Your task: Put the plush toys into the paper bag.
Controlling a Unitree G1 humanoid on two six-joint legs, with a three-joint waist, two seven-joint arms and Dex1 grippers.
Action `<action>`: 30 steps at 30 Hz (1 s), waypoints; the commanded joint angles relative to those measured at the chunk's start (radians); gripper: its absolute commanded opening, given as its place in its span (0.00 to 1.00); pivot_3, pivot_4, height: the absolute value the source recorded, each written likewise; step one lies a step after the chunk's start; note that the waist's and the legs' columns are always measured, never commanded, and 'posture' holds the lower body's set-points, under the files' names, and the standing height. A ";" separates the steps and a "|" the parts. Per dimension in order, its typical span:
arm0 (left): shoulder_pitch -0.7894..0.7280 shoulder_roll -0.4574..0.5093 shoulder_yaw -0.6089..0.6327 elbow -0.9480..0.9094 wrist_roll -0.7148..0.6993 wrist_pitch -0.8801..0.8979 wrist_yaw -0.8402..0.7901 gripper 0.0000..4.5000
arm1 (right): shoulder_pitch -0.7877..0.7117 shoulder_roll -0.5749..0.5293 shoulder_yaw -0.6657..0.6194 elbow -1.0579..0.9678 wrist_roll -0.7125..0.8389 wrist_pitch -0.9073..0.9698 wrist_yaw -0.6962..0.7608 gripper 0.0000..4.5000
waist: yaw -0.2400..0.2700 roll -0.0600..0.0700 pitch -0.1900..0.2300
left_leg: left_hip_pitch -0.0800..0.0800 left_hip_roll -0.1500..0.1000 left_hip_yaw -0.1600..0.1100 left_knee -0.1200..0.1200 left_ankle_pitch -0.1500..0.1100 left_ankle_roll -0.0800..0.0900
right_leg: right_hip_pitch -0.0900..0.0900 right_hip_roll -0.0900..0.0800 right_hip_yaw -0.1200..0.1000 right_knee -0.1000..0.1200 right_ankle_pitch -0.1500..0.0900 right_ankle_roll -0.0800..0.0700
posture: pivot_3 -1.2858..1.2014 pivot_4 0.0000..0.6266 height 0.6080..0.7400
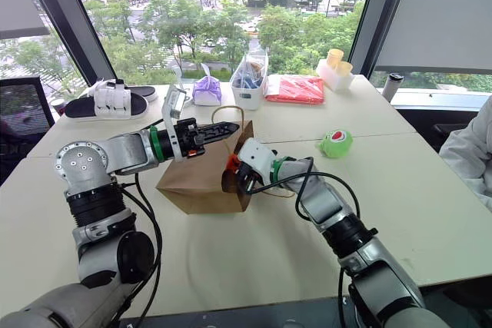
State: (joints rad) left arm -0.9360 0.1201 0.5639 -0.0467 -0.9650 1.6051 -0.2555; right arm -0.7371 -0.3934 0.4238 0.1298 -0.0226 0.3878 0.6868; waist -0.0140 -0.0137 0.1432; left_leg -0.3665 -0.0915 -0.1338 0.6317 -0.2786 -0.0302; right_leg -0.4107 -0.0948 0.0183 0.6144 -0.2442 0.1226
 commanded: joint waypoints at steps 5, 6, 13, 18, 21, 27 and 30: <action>0.012 0.017 -0.001 -0.031 -0.032 -0.005 -0.001 0.00 | -0.031 0.019 -0.018 -0.017 -0.016 -0.129 0.061 0.00 | -0.001 0.000 0.000 | 0.000 0.000 0.000 0.000 0.000 0.000 | 0.000 0.000 0.000 0.000 0.000 0.000 | 0.52 0.24 1.00; 0.012 0.017 -0.002 -0.031 -0.033 -0.007 -0.001 0.00 | -0.030 0.024 -0.021 -0.014 -0.014 -0.135 0.064 0.00 | -0.002 0.000 0.000 | 0.000 0.000 0.000 0.000 0.000 0.000 | 0.000 0.000 0.000 0.000 0.000 0.000 | 0.52 0.24 1.00; 0.016 0.026 -0.016 -0.034 -0.039 -0.016 -0.012 0.00 | -0.021 0.043 -0.033 -0.009 -0.018 -0.168 0.082 0.42 | -0.002 0.000 0.000 | 0.000 0.000 0.000 0.000 0.000 0.000 | 0.000 0.000 0.000 0.000 0.000 0.000 | 0.52 0.24 1.00; 0.016 0.039 -0.013 -0.026 -0.041 -0.024 -0.016 0.00 | 0.010 0.025 -0.076 -0.058 -0.007 -0.165 0.069 0.99 | 0.000 0.000 0.000 | 0.000 0.000 0.000 0.000 0.000 0.000 | 0.000 0.000 0.000 0.000 0.000 0.000 | 0.52 0.24 1.00; 0.016 0.045 -0.010 -0.024 -0.047 -0.024 -0.019 0.00 | 0.061 -0.001 -0.152 -0.141 0.057 -0.125 0.085 0.99 | 0.001 0.000 0.000 | 0.000 0.000 0.000 0.000 0.000 0.000 | 0.000 0.000 0.000 0.000 0.000 0.000 | 0.52 0.24 1.00; 0.012 0.072 -0.003 -0.013 -0.069 -0.028 -0.030 0.00 | 0.186 -0.024 -0.405 -0.343 0.313 0.043 0.082 0.99 | 0.002 0.000 0.000 | 0.000 0.000 -0.001 0.000 0.000 0.000 | 0.000 0.000 0.000 0.000 0.000 0.000 | 0.52 0.24 1.00; 0.006 0.093 -0.002 -0.008 -0.083 -0.035 -0.041 0.00 | 0.206 -0.031 -0.568 -0.327 0.390 0.118 -0.009 0.99 | 0.002 0.000 0.000 | 0.000 0.000 -0.001 0.000 0.000 0.000 | 0.001 0.000 0.000 0.000 0.000 0.000 | 0.52 0.24 1.00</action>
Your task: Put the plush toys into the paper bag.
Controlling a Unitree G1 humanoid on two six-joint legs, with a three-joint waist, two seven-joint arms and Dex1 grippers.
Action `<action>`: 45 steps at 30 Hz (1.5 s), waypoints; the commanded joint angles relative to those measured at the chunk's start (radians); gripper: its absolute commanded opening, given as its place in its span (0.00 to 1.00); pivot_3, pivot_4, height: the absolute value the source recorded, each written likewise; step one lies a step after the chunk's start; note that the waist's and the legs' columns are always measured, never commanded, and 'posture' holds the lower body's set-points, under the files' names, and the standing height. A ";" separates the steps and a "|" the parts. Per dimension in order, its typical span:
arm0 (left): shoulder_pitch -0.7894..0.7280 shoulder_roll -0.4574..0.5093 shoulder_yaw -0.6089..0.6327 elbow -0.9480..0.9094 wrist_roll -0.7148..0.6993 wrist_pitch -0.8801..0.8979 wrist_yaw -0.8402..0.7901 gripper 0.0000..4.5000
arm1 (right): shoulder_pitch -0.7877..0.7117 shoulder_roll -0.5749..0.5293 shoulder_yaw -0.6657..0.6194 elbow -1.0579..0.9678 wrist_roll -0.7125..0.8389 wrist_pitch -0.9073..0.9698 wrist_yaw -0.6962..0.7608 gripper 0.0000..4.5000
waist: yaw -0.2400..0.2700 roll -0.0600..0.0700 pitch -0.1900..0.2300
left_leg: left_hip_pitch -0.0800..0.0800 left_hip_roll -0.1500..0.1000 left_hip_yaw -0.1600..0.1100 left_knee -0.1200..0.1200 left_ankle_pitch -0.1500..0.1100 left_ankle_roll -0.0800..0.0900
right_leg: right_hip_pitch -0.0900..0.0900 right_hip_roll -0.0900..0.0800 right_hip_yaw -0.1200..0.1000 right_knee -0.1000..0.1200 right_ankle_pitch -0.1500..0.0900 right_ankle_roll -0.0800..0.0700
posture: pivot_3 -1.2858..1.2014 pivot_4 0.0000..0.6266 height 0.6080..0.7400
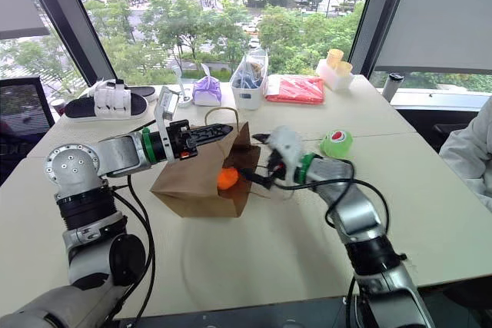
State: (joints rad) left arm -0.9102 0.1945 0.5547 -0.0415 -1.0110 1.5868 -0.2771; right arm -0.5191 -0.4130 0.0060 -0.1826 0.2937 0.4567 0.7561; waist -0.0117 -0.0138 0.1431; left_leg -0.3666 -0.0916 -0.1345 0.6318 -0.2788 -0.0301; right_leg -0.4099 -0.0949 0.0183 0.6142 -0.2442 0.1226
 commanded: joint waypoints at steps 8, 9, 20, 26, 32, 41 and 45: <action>-0.025 0.086 -0.023 -0.012 -0.108 0.006 -0.083 0.00 | -0.114 -0.034 -0.135 0.389 -0.208 0.010 -0.450 0.99 | -0.007 0.000 0.000 | 0.002 0.000 0.002 -0.001 0.000 0.000 | 0.000 0.000 0.001 0.000 0.000 0.000 | 0.52 0.24 1.00; -0.017 0.096 -0.033 -0.014 -0.114 0.009 -0.093 0.00 | -0.141 -0.011 -0.145 0.453 -0.221 0.001 -0.505 0.99 | -0.009 0.000 0.000 | 0.002 0.000 0.003 -0.002 0.000 0.000 | -0.001 0.000 0.003 0.001 0.000 0.000 | 0.52 0.24 1.00; 0.069 0.162 -0.115 -0.051 -0.146 -0.021 -0.153 0.00 | -0.438 0.039 -0.101 1.172 -0.358 -0.279 -0.762 0.99 | -0.007 0.000 0.000 | 0.002 0.000 0.004 -0.002 0.000 0.000 | 0.000 0.000 0.004 0.000 0.000 0.000 | 0.52 0.24 1.00; 0.072 0.164 -0.116 -0.053 -0.165 -0.029 -0.138 0.00 | -0.472 0.027 -0.091 1.288 -0.372 -0.321 -0.774 0.48 | -0.016 0.000 0.000 | 0.002 0.000 0.004 -0.002 0.000 0.000 | 0.000 0.000 0.004 -0.001 0.000 0.000 | 0.52 0.24 1.00; 0.053 0.160 -0.118 -0.028 -0.174 -0.048 -0.125 0.00 | -0.471 0.017 -0.092 1.286 -0.371 -0.355 -0.767 0.01 | -0.033 0.000 0.000 | 0.002 0.000 0.003 -0.002 0.000 0.000 | 0.001 0.001 0.004 0.000 0.000 0.000 | 0.52 0.24 1.00; 0.010 0.209 -0.170 0.021 -0.166 -0.083 -0.179 0.00 | -0.278 -0.067 -0.078 0.645 -0.184 -0.342 -0.282 0.01 | -0.032 0.001 0.000 | 0.001 0.000 0.003 -0.002 0.000 0.000 | 0.000 0.001 0.004 0.000 0.000 0.000 | 0.52 0.24 1.00; -0.002 0.216 -0.197 0.042 -0.171 -0.091 -0.205 0.00 | -0.124 -0.214 -0.015 0.279 -0.063 -0.208 0.037 0.01 | -0.026 0.001 0.000 | 0.001 0.000 0.002 -0.002 0.000 0.001 | 0.000 0.001 0.003 -0.001 0.000 0.000 | 0.52 0.24 1.00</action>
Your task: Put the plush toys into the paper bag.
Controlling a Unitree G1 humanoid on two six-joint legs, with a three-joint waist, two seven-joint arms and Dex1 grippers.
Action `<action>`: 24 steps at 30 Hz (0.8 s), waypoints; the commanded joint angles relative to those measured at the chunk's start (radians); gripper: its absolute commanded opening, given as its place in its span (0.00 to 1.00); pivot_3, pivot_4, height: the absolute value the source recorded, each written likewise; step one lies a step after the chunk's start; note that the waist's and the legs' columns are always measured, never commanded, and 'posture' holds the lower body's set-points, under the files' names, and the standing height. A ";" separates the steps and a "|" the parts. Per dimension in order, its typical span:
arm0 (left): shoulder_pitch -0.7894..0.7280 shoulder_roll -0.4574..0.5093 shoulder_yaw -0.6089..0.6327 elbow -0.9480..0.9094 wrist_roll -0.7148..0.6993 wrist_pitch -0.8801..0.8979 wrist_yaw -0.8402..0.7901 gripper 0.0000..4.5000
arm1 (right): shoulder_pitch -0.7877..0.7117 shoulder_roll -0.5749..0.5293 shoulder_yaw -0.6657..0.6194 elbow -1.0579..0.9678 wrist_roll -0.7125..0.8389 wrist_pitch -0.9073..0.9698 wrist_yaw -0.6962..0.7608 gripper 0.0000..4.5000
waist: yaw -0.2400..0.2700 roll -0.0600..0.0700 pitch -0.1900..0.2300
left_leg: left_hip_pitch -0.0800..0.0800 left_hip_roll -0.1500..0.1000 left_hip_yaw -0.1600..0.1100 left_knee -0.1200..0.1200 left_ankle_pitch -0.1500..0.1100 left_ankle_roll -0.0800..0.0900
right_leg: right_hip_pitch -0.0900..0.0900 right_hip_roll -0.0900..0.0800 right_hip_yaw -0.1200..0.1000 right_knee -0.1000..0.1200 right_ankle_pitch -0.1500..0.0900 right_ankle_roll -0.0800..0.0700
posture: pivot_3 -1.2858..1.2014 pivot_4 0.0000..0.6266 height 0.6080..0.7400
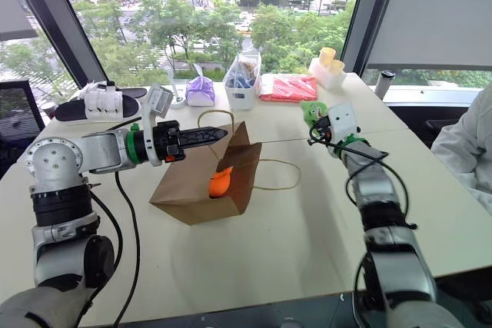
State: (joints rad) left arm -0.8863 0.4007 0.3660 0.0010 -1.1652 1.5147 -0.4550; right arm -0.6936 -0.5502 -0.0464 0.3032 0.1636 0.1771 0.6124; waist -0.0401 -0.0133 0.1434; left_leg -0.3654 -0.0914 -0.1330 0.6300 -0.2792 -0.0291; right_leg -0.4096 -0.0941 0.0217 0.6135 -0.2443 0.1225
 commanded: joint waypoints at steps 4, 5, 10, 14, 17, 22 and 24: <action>-0.027 0.012 -0.031 0.006 -0.011 -0.027 -0.048 0.00 | 0.098 -0.145 0.042 -0.343 0.142 0.173 0.291 0.01 | 0.005 0.000 0.000 | 0.000 0.000 0.000 0.001 0.000 0.000 | 0.001 0.000 0.000 0.000 0.000 0.000 | 0.52 0.24 1.00; -0.029 0.013 -0.035 0.009 -0.011 -0.029 -0.051 0.00 | 0.102 -0.150 0.049 -0.372 0.156 0.192 0.313 0.01 | 0.004 0.000 0.000 | 0.000 0.000 0.000 0.002 0.000 0.000 | 0.001 0.000 0.000 0.000 0.000 0.000 | 0.52 0.24 1.00; -0.040 0.017 -0.052 0.022 -0.007 -0.039 -0.063 0.00 | 0.102 -0.144 0.135 -0.484 0.166 0.261 0.378 0.01 | 0.002 0.000 0.000 | 0.001 0.000 0.000 0.001 0.000 0.000 | 0.000 0.000 0.000 0.000 0.000 0.000 | 0.52 0.24 1.00; -0.044 0.016 -0.055 0.021 -0.014 -0.042 -0.058 0.00 | 0.109 -0.149 0.212 -0.530 0.136 0.272 0.411 0.01 | 0.010 0.000 0.000 | 0.001 0.000 0.000 0.001 0.000 0.000 | 0.000 -0.001 0.000 0.000 0.000 0.000 | 0.52 0.24 1.00; -0.046 0.010 -0.054 0.017 -0.022 -0.040 -0.054 0.00 | 0.098 -0.130 0.245 -0.536 0.125 0.268 0.413 0.01 | 0.024 0.000 0.000 | 0.000 0.000 0.001 0.001 0.000 0.000 | 0.000 -0.001 0.000 0.000 0.000 0.000 | 0.52 0.24 1.00; -0.040 -0.009 -0.060 0.003 -0.032 -0.039 -0.046 0.00 | 0.052 -0.070 0.308 -0.505 0.081 0.231 0.407 0.01 | 0.028 0.000 0.000 | 0.000 0.000 0.001 0.002 0.000 0.000 | 0.000 -0.001 0.000 0.000 0.000 0.000 | 0.52 0.24 1.00; -0.041 -0.017 -0.061 0.001 -0.033 -0.038 -0.044 0.00 | 0.031 -0.046 0.332 -0.471 0.053 0.202 0.409 0.01 | 0.028 0.000 0.000 | 0.000 0.000 0.001 0.002 0.000 0.000 | 0.000 -0.001 0.000 0.000 0.000 0.000 | 0.52 0.24 1.00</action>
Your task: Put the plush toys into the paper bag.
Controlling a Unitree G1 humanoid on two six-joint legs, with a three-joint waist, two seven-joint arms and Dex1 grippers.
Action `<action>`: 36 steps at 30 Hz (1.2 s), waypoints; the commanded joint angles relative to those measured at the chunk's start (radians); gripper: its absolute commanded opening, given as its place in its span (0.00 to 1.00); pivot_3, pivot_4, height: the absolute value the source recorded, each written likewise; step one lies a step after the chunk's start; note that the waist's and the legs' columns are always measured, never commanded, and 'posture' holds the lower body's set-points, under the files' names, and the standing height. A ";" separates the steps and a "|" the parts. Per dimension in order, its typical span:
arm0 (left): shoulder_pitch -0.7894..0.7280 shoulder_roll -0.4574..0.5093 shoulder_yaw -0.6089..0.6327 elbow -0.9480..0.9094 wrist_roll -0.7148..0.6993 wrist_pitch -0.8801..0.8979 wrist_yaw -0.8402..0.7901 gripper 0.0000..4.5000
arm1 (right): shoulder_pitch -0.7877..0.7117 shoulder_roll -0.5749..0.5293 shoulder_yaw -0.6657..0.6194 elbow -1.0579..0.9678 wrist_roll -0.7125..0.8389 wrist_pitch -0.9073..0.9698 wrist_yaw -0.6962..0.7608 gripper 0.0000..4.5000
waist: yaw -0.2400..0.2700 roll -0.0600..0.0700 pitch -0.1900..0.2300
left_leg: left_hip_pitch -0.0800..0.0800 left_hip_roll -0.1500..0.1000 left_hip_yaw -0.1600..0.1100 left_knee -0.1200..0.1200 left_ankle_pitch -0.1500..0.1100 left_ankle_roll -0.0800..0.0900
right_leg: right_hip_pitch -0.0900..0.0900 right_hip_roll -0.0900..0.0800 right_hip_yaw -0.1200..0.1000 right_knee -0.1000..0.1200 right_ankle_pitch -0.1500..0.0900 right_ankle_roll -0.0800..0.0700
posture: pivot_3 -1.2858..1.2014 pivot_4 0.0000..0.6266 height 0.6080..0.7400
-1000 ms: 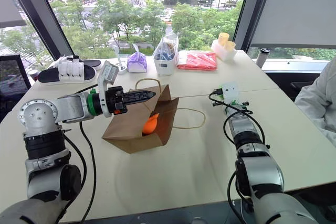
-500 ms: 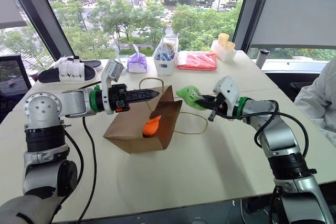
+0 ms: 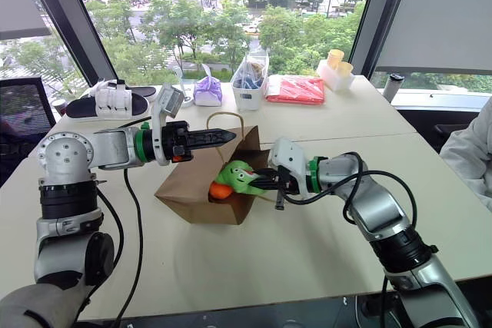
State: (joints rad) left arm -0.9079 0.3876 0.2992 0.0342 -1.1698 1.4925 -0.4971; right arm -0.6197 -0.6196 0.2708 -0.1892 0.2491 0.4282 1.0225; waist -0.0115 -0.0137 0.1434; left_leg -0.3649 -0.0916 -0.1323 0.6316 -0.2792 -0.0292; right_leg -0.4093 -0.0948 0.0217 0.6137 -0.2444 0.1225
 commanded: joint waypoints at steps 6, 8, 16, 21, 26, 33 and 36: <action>-0.008 -0.013 0.008 -0.043 -0.037 -0.016 0.007 0.00 | -0.084 0.071 0.066 0.108 -0.114 -0.131 -0.006 0.09 | -0.002 0.000 0.000 | 0.000 0.000 0.000 0.000 0.000 0.000 | -0.001 0.000 0.000 0.000 0.000 0.000 | 0.52 0.24 1.00; -0.003 -0.013 0.013 -0.048 -0.044 -0.016 0.013 0.00 | -0.090 0.077 0.067 0.128 -0.139 -0.153 -0.014 0.24 | -0.002 0.000 0.000 | 0.000 0.000 0.000 0.000 0.000 0.000 | -0.001 0.000 0.000 0.000 0.000 0.000 | 0.52 0.24 1.00; 0.005 0.002 0.032 -0.034 -0.051 -0.033 0.032 0.00 | -0.080 0.079 0.026 0.144 -0.192 -0.211 -0.068 0.99 | -0.002 0.000 0.000 | 0.000 0.000 0.000 0.000 0.000 0.000 | -0.001 0.000 0.000 0.000 0.000 0.000 | 0.52 0.24 1.00; 0.007 0.016 0.047 -0.019 -0.058 -0.043 0.038 0.00 | -0.021 0.050 -0.094 0.008 -0.069 -0.093 -0.059 0.99 | 0.000 0.000 0.000 | 0.000 0.000 0.000 -0.001 0.000 0.000 | -0.001 0.000 0.000 0.000 0.000 0.000 | 0.52 0.24 1.00; 0.013 0.020 0.055 -0.023 -0.067 -0.042 0.043 0.00 | 0.057 0.066 -0.327 -0.138 0.166 0.163 -0.155 0.99 | 0.002 0.000 0.000 | 0.000 0.000 -0.001 -0.001 0.000 0.000 | 0.000 0.000 0.000 0.000 0.000 0.000 | 0.52 0.24 1.00; 0.018 0.021 0.056 -0.015 -0.075 -0.045 0.044 0.00 | 0.224 0.043 -0.480 -0.298 0.320 0.339 -0.261 0.99 | 0.000 0.000 0.000 | 0.000 0.000 -0.001 -0.001 0.000 0.000 | 0.000 -0.001 0.000 0.000 0.000 0.000 | 0.52 0.24 1.00; 0.020 0.021 0.050 -0.012 -0.071 -0.052 0.037 0.00 | 0.303 0.027 -0.488 -0.340 0.339 0.389 -0.298 0.99 | 0.000 0.000 0.000 | 0.000 0.000 0.000 -0.001 0.000 0.000 | -0.001 0.000 0.000 0.000 0.000 0.000 | 0.52 0.24 1.00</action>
State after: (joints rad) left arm -0.8799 0.3994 0.3329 0.0338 -1.2219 1.4653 -0.4508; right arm -0.3338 -0.5766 -0.1902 -0.4863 0.5652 0.7983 0.7444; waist -0.0112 -0.0138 0.1433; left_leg -0.3651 -0.0911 -0.1331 0.6306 -0.2794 -0.0289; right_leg -0.4096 -0.0949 0.0216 0.6140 -0.2444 0.1224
